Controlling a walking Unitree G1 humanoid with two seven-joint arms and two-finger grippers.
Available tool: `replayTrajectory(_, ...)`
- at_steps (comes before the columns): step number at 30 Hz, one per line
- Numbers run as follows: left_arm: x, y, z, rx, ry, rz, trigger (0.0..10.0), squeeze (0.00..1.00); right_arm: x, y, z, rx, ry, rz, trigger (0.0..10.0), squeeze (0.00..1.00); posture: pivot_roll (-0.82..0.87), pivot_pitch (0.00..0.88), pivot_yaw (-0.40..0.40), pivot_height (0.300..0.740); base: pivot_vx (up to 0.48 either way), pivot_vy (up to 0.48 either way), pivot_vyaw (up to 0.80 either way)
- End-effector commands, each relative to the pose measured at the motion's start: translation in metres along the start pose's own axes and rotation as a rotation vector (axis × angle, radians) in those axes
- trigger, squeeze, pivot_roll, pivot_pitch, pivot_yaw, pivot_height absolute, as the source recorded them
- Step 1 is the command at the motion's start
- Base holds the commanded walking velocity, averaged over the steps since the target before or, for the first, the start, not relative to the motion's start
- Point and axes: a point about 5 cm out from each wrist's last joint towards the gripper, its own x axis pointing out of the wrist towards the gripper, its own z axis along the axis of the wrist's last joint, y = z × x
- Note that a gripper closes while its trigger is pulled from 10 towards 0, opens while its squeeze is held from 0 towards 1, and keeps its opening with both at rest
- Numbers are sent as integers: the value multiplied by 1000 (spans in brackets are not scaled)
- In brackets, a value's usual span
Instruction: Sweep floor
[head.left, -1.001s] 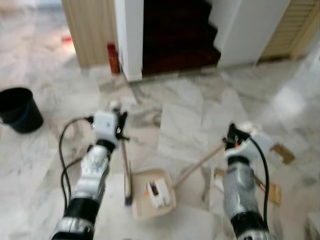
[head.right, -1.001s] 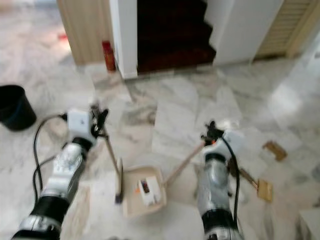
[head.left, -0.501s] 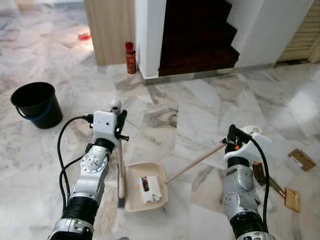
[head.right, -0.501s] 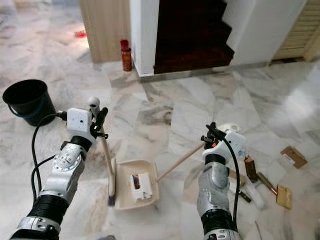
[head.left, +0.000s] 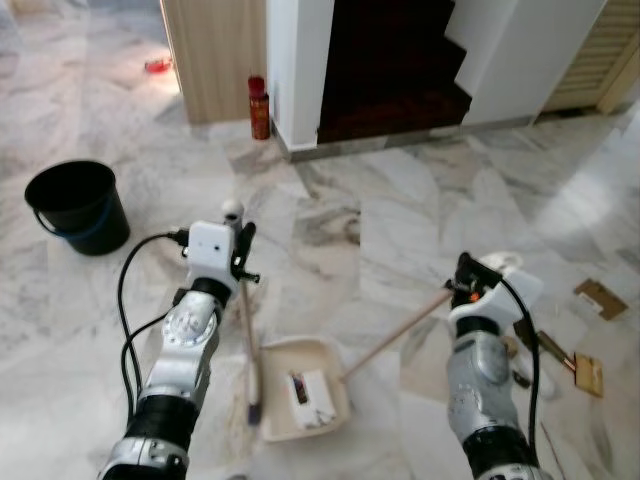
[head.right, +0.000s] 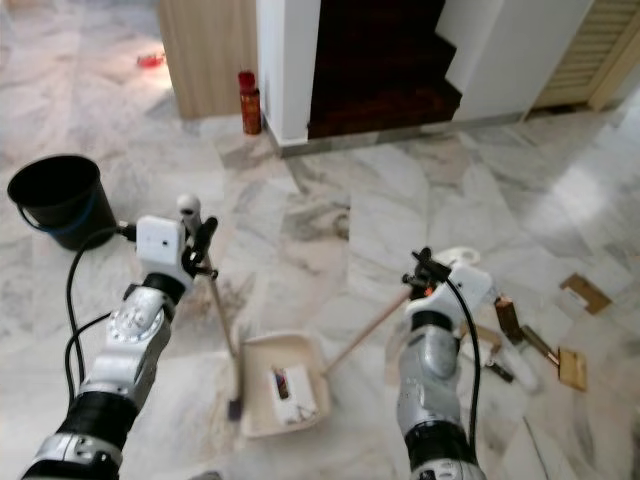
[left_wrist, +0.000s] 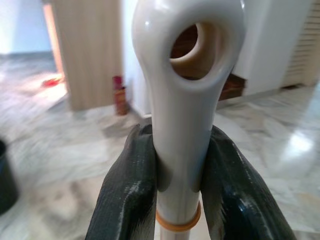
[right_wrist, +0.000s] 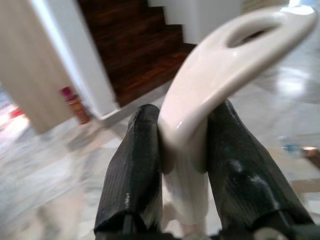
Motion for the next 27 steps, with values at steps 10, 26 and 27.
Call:
replayTrajectory(10, 5, -2, 15, 20, -60, -9, 10000, 0, 5, 0, 14, 29, -54, -2, 10000, 0, 161, 130, -106, 740, 0, 354, 0)
replayTrajectory(26, 4, -2, 16, 24, -59, -7, 10000, 0, 5, 0, 14, 34, -52, 1, 10000, 0, 163, 135, -107, 740, 0, 353, 0)
replayTrajectory(27, 3, -1, 16, 23, -59, -7, 10000, 0, 5, 1, 14, 33, -52, 2, 10000, 0, 167, 137, -109, 740, 0, 352, 0)
